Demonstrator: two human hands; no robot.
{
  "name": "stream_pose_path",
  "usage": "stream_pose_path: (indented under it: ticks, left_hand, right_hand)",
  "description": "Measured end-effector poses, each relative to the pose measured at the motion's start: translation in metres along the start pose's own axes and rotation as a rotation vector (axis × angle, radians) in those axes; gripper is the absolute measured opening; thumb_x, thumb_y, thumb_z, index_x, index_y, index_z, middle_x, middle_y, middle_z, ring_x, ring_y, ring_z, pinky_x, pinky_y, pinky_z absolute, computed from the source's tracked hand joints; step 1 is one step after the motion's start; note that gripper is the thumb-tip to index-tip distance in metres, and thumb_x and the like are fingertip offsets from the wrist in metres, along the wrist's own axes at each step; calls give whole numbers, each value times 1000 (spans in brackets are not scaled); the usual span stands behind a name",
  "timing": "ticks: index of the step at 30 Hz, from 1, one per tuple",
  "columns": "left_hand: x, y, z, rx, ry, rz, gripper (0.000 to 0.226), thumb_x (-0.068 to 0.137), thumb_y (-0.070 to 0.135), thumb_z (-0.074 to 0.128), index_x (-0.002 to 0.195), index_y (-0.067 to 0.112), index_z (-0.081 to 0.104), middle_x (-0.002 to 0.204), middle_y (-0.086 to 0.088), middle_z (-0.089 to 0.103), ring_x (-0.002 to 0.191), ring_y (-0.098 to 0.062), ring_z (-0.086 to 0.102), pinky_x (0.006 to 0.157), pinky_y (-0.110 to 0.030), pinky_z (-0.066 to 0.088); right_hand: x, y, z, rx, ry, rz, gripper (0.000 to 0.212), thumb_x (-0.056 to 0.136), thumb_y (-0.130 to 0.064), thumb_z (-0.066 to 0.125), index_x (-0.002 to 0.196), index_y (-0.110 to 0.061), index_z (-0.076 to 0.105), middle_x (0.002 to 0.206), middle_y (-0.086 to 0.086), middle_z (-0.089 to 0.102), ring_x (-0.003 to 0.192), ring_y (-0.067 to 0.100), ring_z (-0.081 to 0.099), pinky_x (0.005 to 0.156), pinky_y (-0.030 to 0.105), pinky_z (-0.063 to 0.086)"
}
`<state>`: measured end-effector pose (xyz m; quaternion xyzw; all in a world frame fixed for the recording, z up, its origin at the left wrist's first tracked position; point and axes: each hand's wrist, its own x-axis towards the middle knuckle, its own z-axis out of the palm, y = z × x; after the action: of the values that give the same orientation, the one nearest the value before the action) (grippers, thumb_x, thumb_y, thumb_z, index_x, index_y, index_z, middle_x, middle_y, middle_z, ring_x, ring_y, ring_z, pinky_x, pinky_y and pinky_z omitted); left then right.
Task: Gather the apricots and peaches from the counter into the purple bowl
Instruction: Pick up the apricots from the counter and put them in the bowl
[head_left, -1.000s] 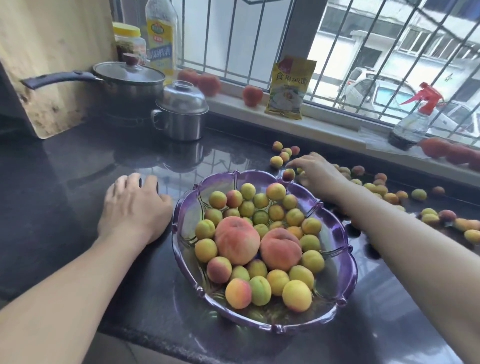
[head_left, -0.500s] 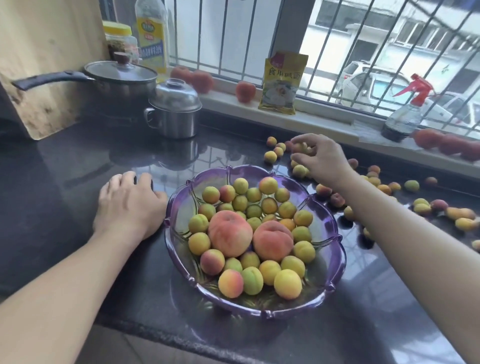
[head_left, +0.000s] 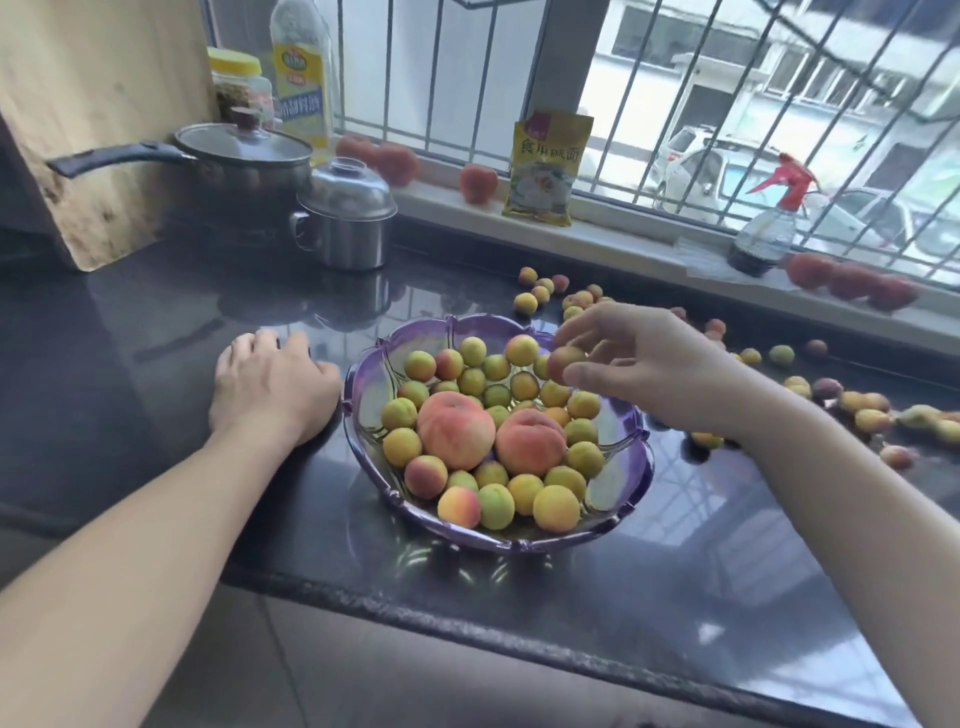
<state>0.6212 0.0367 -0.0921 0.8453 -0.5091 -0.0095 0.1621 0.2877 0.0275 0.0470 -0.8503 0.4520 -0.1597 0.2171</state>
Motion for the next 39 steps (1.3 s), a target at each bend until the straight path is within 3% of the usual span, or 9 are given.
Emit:
stream_pose_path:
  ticks: [8, 13, 18, 24, 26, 29, 32, 34, 39]
  left_hand:
    - [0, 0, 3, -7, 33, 4, 42, 102, 33, 42, 125, 6, 64, 140, -26, 57, 134, -42, 46, 116, -48, 35]
    - [0, -2, 3, -28, 42, 7, 41, 100, 32, 42, 123, 6, 64, 139, -26, 58, 133, -42, 47, 116, -48, 36]
    - [0, -1, 3, -24, 43, 6, 42, 100, 32, 43, 125, 7, 65, 140, -26, 58, 133, -42, 47, 115, -47, 36]
    - [0, -2, 3, -25, 45, 8, 42, 101, 32, 41, 126, 8, 64, 141, -25, 57, 134, -41, 47, 115, -48, 35]
    - [0, -2, 3, -23, 49, 7, 42, 101, 32, 41, 126, 7, 64, 140, -25, 57, 133, -41, 47, 116, -48, 36]
    - [0, -2, 5, -13, 53, 9, 42, 100, 32, 41, 124, 6, 64, 138, -26, 59, 132, -41, 49, 115, -48, 37]
    - [0, -1, 4, -5, 50, 7, 42, 101, 32, 41, 124, 6, 64, 138, -26, 59, 131, -41, 49, 114, -48, 37]
    - [1, 0, 3, 2, 54, 4, 41, 102, 33, 41, 125, 7, 63, 139, -25, 58, 132, -41, 48, 114, -48, 36]
    - [1, 1, 2, 16, 38, -3, 38, 102, 32, 42, 125, 10, 61, 139, -23, 57, 133, -42, 47, 114, -50, 35]
  right_hand:
    - [-32, -11, -15, -318, -316, 40, 17, 86, -47, 74, 97, -39, 64, 83, -18, 66, 76, -10, 59, 63, 12, 46]
    - [-31, -18, -4, -453, -436, 59, 19, 85, -52, 74, 97, -40, 65, 93, -19, 67, 83, 2, 62, 64, 17, 46]
    - [-29, -19, 5, -488, -453, 93, 19, 85, -53, 74, 91, -40, 61, 94, -17, 66, 84, 4, 61, 67, 19, 47]
    - [-28, -16, 4, -455, -477, 132, 25, 85, -57, 72, 99, -38, 65, 95, -17, 68, 85, 4, 63, 69, 19, 50]
    - [-29, -13, -1, -335, -373, 150, 21, 89, -55, 68, 97, -36, 67, 89, -16, 71, 77, 0, 65, 63, 15, 49]
    - [-19, 23, -8, -102, 107, 225, 20, 99, -37, 61, 88, -23, 70, 79, -5, 73, 65, 10, 67, 49, 14, 47]
    - [-1, 87, -4, -228, 450, 405, 13, 98, -26, 59, 92, -23, 70, 95, 7, 72, 84, 29, 65, 68, 34, 52]
    - [9, 121, 9, -377, 427, 460, 16, 94, -21, 57, 99, -21, 72, 103, 12, 71, 93, 34, 62, 79, 41, 52]
    - [45, 142, 33, -624, 355, 203, 29, 95, -15, 56, 122, -13, 65, 120, 11, 63, 108, 34, 53, 94, 46, 45]
